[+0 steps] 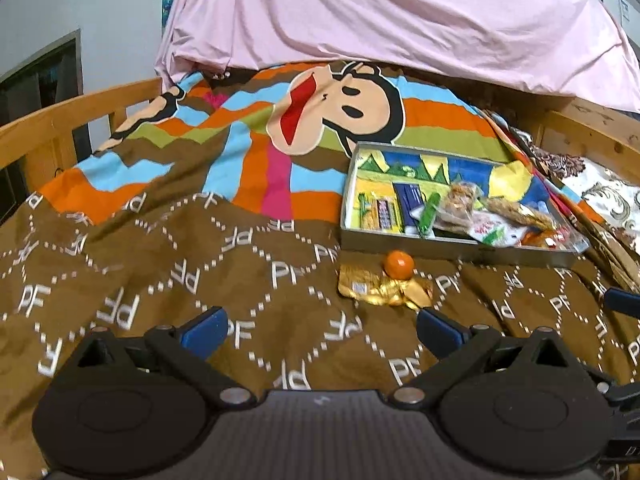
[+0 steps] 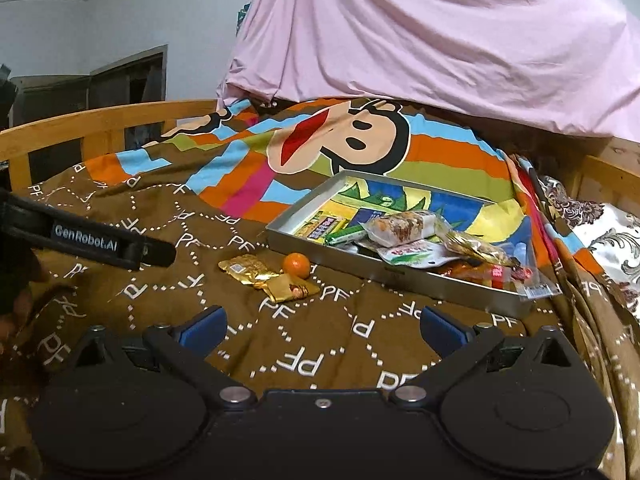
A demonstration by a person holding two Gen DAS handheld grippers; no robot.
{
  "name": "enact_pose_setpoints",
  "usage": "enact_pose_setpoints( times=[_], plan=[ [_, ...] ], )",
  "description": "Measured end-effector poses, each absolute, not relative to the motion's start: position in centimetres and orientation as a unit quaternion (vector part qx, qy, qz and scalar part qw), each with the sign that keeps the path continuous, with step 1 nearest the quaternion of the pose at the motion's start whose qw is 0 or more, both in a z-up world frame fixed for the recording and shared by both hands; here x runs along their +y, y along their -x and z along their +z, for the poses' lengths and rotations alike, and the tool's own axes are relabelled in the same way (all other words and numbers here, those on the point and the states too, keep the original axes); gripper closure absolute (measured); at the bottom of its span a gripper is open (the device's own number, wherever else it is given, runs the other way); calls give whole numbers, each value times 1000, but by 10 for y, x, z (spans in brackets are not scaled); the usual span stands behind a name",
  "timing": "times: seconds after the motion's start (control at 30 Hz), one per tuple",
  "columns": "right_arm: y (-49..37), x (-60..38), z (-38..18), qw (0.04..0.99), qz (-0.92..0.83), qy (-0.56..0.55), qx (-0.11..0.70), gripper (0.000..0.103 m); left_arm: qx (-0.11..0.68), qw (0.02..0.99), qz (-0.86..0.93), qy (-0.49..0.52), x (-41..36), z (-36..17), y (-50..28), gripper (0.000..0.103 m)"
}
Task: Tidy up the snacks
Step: 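Move the left tool toward the small orange while the right tool approaches the gold foil packets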
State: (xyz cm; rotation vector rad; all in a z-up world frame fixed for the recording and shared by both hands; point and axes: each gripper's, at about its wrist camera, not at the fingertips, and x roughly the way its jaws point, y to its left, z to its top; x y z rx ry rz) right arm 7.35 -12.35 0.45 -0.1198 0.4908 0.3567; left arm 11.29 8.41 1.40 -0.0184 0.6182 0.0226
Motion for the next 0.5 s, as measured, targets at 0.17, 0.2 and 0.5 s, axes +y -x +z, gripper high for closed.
enact_pose_setpoints(
  times=[0.17,0.2,0.5],
  plan=[
    [-95,-121,1,952,177,49,245,1,305,952,14,1,89,16,-136,1],
    [-100,-120,0,952,176,47,245,1,307,951,15,-2,90,16,-140,1],
    [-155,-117,-17,946,200,19,254,1,345,938,8,-43,87,4,-189,1]
  ],
)
